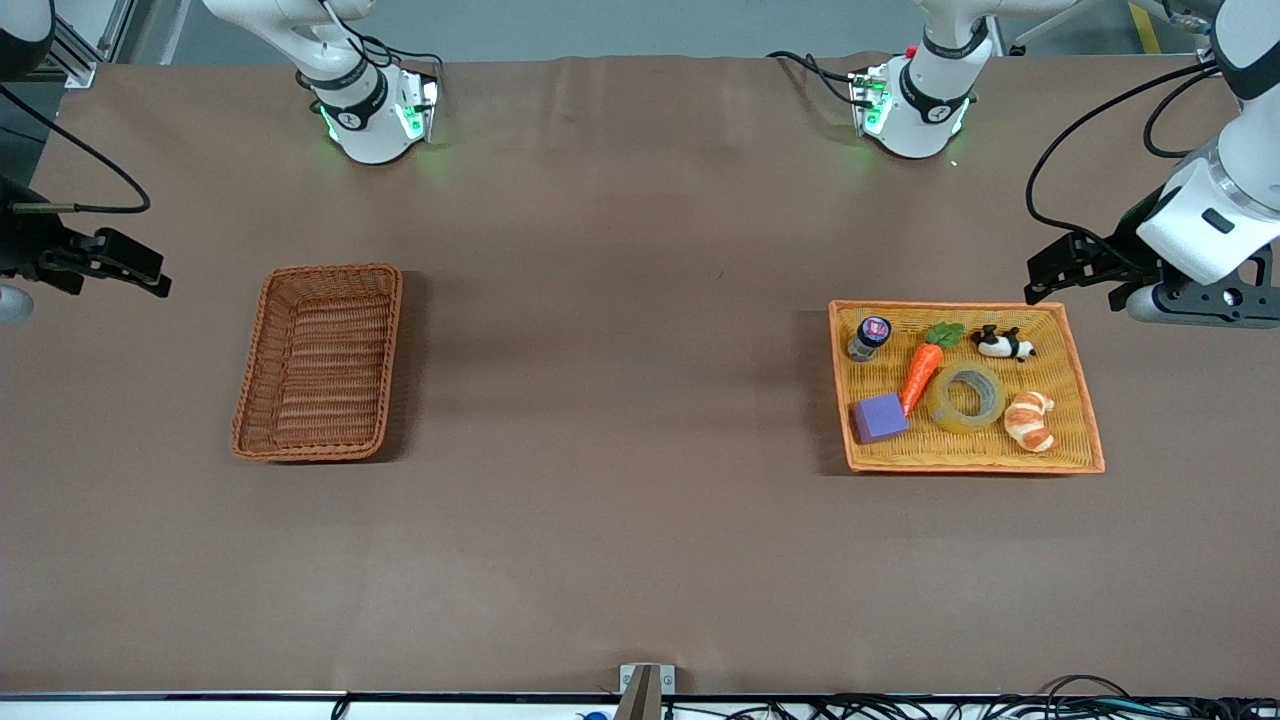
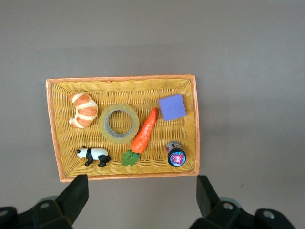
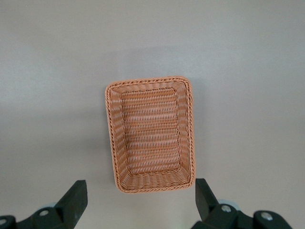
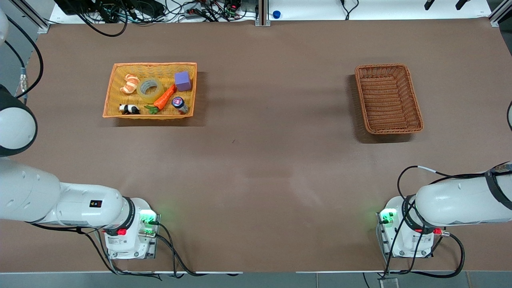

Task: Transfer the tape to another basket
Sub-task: 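Reach the left gripper toward the yellow tape roll in the tray, then lower the left gripper and grasp the tape roll's rim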

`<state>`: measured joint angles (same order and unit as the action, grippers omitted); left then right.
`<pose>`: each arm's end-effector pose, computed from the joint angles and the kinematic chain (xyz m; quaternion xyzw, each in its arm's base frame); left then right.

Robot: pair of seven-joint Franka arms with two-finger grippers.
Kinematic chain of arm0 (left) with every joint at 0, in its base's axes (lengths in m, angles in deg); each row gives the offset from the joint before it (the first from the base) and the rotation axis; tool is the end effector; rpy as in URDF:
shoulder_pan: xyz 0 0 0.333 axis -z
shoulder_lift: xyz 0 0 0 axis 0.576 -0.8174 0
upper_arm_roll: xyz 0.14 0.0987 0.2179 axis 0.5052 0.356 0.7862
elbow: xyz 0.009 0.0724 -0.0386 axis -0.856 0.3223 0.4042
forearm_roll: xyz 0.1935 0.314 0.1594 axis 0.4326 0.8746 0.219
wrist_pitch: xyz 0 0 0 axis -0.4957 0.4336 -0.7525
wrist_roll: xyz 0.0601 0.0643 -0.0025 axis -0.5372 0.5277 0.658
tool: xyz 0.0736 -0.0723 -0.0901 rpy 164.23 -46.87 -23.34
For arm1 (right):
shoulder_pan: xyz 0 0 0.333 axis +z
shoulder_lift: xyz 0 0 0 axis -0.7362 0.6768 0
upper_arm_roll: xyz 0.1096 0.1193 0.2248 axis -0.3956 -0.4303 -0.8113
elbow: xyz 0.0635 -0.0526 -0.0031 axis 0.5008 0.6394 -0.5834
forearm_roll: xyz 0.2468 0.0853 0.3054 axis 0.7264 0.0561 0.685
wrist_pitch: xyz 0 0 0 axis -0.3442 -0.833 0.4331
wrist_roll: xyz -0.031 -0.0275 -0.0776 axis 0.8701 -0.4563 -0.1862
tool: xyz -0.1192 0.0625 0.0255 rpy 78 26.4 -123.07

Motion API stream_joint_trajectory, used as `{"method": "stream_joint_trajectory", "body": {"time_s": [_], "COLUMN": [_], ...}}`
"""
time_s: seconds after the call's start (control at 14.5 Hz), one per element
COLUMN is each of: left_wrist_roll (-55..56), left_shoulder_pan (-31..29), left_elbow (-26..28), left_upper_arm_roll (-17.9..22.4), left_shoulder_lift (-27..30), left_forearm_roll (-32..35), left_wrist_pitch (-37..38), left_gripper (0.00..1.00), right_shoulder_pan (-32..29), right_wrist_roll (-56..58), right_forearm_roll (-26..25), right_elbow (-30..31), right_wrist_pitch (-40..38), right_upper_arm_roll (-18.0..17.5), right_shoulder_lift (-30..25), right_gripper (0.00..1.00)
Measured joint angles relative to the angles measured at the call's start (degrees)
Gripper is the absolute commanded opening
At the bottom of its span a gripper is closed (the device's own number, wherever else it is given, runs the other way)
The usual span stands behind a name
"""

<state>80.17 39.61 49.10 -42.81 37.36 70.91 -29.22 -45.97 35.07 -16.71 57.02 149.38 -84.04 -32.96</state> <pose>0.5739 -0.0731 0.5212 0.9987 -0.0322 0.0147 0.0363 0.5727 -0.0080 0.5509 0.9996 -0.0237 -0.0147 0.0010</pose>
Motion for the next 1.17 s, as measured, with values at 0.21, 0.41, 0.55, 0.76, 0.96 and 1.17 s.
{"method": "stream_joint_trajectory", "body": {"time_s": [0.21,0.41,0.55,0.76,0.96,1.17], "left_wrist_roll": [0.0,0.0,0.0,0.0,-0.3,-0.9], "left_shoulder_pan": [0.0,0.0,-0.1,-0.1,-0.4,-0.5], "left_elbow": [-0.1,-0.1,0.4,3.7,11.9,19.8], "left_upper_arm_roll": [0.0,0.1,0.3,1.7,3.4,4.5], "left_shoulder_lift": [0.0,-0.1,-0.4,-0.9,-1.6,-4.4], "left_forearm_roll": [0.0,0.3,0.5,0.6,0.6,0.6], "left_wrist_pitch": [0.1,0.1,-0.3,-3.5,-13.0,-22.6], "left_gripper": [1.00,1.00,1.00,1.00,0.99,1.00], "right_shoulder_pan": [0.0,0.0,0.0,0.0,0.0,-0.1], "right_wrist_roll": [0.0,0.0,0.0,0.0,0.0,0.0], "right_forearm_roll": [0.0,0.0,0.0,0.0,0.0,0.0], "right_elbow": [0.0,0.0,0.0,0.0,0.1,0.1], "right_wrist_pitch": [0.0,0.0,0.0,0.0,0.0,0.0], "right_upper_arm_roll": [0.0,0.0,0.0,0.0,0.0,0.0], "right_shoulder_lift": [0.0,0.0,0.0,0.0,0.0,0.0], "right_gripper": [1.00,1.00,1.00,1.00,1.00,1.00]}}
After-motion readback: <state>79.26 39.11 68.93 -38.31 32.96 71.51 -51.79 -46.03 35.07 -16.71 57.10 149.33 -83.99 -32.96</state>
